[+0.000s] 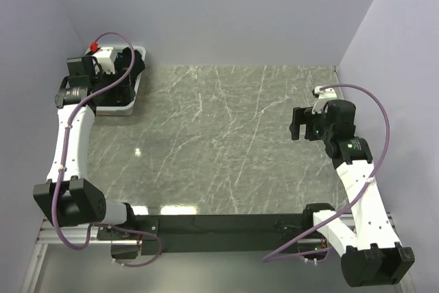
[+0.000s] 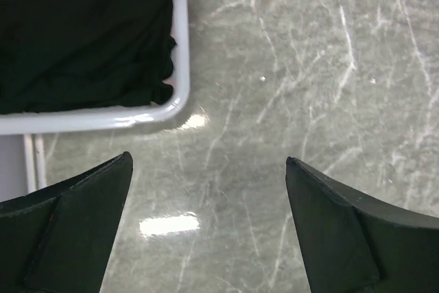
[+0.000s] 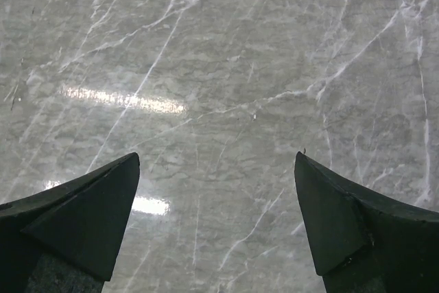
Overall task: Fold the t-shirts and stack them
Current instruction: Grab the tshirt from the pile
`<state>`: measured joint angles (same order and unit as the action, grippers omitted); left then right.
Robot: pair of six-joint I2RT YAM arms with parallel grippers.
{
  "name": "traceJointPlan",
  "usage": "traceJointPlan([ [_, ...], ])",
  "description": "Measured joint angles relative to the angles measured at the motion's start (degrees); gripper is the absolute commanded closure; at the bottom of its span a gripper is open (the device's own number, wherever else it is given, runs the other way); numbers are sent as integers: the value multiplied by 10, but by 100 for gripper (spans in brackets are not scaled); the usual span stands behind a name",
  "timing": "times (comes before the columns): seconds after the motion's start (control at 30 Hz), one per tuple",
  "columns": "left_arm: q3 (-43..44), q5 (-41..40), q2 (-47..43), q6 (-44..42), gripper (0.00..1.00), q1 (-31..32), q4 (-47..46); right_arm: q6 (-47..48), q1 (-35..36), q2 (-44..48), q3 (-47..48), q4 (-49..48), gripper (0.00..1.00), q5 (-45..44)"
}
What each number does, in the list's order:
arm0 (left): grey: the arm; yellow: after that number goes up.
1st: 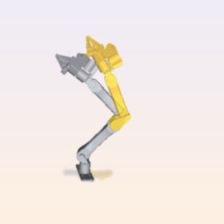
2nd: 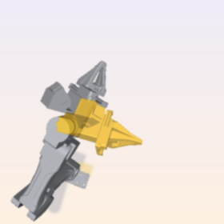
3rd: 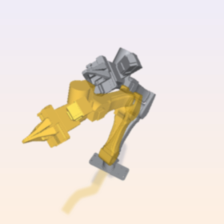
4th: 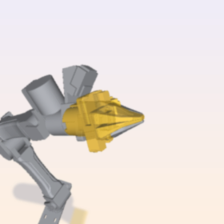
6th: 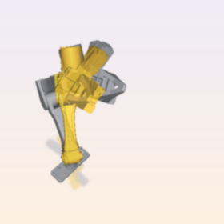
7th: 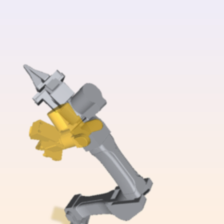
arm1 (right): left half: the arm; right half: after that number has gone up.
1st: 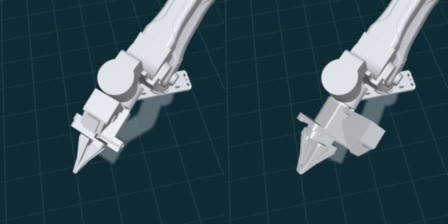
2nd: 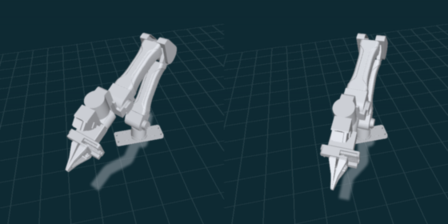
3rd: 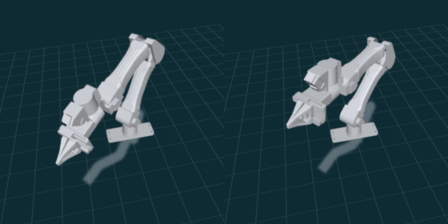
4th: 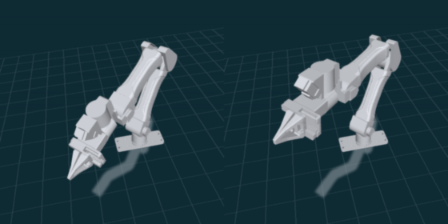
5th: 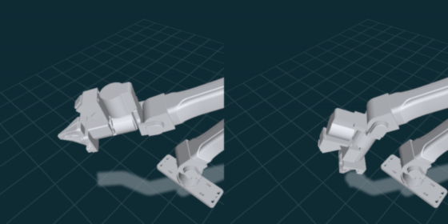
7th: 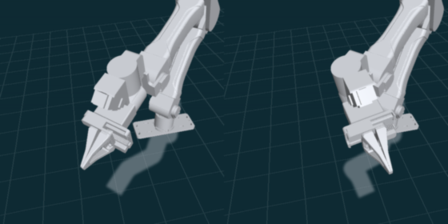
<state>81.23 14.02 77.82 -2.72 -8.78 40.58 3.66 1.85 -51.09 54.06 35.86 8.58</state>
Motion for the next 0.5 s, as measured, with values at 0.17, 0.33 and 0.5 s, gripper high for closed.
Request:
traceJointPlan([
  [0.17, 59, -21, 53, -11, 0, -6, -3, 0, 0, -11, 0, 0, 0, 0],
  [0.33, 198, -39, 178, -17, 1, -15, -7, 0, 0, -34, 0, 1, 0, 0],
  [0.5, 288, -36, 290, -27, 1, -21, -16, 0, 0, -52, 4, 2, 0, 0],
])
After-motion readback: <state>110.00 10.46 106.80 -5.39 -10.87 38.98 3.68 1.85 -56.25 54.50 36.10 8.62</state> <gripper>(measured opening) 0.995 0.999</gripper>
